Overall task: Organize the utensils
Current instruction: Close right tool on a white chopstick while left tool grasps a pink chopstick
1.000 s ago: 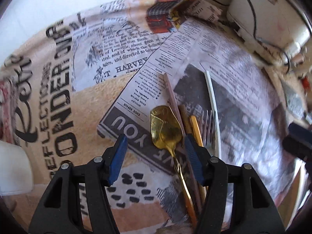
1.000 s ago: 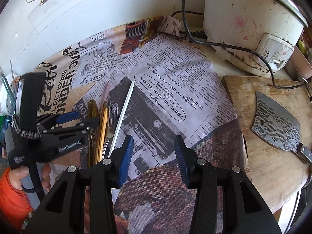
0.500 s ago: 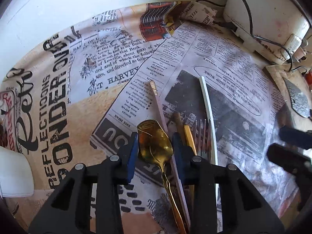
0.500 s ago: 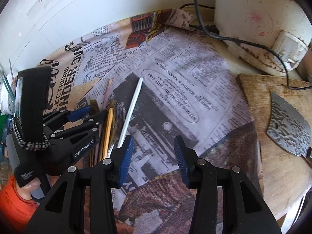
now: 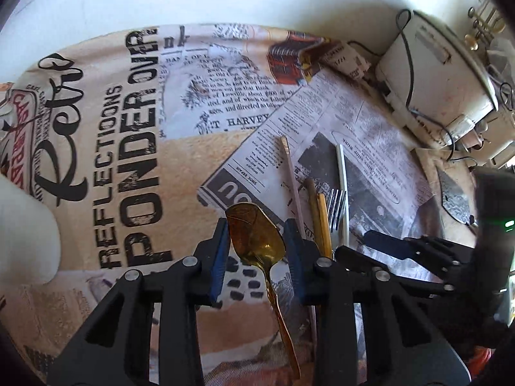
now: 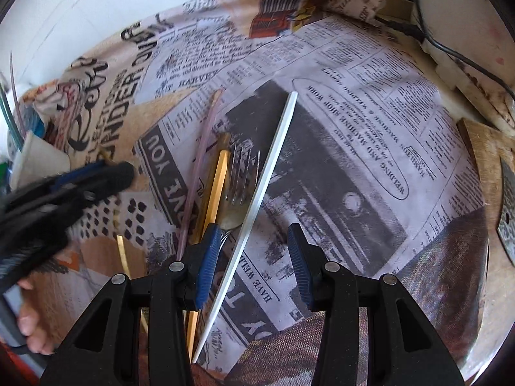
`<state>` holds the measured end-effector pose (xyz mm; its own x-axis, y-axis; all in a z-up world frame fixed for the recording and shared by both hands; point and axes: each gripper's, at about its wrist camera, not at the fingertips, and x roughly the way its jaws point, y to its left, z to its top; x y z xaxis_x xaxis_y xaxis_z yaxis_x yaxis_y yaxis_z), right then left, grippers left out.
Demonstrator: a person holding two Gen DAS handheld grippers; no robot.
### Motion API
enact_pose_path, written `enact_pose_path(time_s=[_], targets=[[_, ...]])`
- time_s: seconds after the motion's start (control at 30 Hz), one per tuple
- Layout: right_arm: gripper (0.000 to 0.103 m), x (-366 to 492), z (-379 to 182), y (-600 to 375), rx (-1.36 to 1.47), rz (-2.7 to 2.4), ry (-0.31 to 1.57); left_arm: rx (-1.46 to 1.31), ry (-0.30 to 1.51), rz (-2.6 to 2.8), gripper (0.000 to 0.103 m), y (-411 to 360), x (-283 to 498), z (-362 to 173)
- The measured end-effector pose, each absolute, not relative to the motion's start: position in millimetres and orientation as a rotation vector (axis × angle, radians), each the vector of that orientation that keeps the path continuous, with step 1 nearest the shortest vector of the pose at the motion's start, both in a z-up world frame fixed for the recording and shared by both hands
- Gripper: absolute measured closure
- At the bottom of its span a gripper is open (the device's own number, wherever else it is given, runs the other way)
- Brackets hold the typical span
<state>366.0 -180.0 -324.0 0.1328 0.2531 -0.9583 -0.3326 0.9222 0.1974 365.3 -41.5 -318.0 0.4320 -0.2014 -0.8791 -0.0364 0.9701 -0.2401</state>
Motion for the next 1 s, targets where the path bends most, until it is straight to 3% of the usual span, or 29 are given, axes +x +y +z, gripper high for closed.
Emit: enact_pose_path(time_s=[0.17, 0.3, 0.73, 0.9, 1.0], targets=[[0.070, 362.6, -323.8, -177.9, -0.174, 0.400, 1.351, -0.226, 1.091, -0.102, 0.071, -39.5, 360.7, -308.3], [0.083, 363.9, -323.3, -192.8, -0.202, 0.364, 1.360, -0.217, 1.067, -0.115, 0.071, -40.5, 356.7, -299.7], [0.085, 414.0, -328.2, -191.5, -0.169, 0.372, 1.393, -0.212, 1.029, -0.131, 0.071, -38.3, 349.3, -287.7], [0.095, 417.5, -330.2, -177.0, -0.241, 0.379, 1.366, -0.215, 1.011, -0.137, 0.072, -36.1, 344.1, -281.1], [0.096, 419.6, -330.2, -175.8, -0.226, 0.374, 1.379, -0.211, 0.997, -0.138, 0.072, -34.8, 339.1, -274.5]])
